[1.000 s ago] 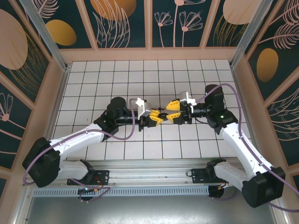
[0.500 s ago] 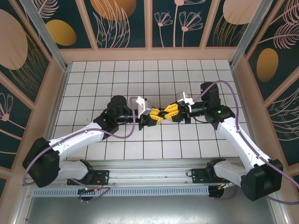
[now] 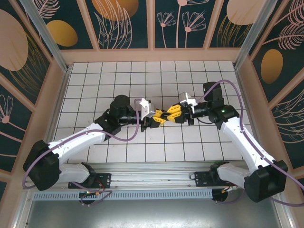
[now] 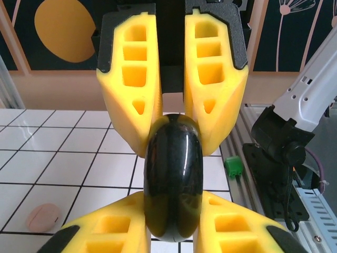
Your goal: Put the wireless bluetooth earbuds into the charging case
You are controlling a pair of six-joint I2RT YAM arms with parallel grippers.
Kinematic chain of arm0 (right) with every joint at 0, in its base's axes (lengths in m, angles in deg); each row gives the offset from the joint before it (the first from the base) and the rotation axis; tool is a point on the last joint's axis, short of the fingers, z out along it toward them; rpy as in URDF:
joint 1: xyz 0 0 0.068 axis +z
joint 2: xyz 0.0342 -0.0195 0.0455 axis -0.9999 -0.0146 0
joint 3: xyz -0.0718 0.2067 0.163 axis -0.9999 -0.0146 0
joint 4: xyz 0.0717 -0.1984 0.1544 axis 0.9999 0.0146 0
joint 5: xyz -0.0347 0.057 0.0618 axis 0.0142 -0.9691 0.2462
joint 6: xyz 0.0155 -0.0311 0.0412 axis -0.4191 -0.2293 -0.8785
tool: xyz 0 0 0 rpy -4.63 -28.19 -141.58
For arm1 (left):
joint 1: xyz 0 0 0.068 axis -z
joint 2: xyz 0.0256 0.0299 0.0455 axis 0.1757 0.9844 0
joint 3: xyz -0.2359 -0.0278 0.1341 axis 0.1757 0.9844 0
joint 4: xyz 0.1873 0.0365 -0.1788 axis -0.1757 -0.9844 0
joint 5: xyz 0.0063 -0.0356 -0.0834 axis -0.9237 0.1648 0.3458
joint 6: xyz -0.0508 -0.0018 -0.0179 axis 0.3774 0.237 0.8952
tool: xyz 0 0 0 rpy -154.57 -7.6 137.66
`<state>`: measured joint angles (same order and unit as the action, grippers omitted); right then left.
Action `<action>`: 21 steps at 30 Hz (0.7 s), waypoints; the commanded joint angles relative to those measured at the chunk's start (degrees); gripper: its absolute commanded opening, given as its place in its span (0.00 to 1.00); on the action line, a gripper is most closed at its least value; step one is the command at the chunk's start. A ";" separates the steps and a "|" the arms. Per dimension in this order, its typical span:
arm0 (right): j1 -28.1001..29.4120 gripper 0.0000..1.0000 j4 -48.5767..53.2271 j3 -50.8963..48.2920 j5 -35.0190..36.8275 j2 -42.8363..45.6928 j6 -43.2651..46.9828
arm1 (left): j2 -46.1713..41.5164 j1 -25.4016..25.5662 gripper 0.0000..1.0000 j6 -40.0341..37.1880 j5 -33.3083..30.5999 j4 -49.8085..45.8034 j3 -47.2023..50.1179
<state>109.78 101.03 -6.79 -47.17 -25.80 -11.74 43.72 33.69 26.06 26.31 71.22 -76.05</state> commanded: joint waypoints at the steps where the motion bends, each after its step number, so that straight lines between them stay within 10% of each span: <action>1: 0.05 0.10 0.25 2.08 -1.10 -0.51 0.18 | 0.29 0.20 0.18 -1.83 0.07 -0.62 -1.71; 6: -1.56 0.28 -7.47 0.77 3.44 0.04 -10.15 | 0.09 0.18 0.16 -3.49 -0.33 -2.30 -1.60; 21: -4.13 0.37 -14.83 -0.03 7.42 -0.20 -20.84 | -0.80 0.17 0.15 -3.59 -2.14 -1.17 1.18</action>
<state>106.27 88.50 -7.18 -40.50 -25.80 -29.64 43.72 33.72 22.89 24.08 67.92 -76.12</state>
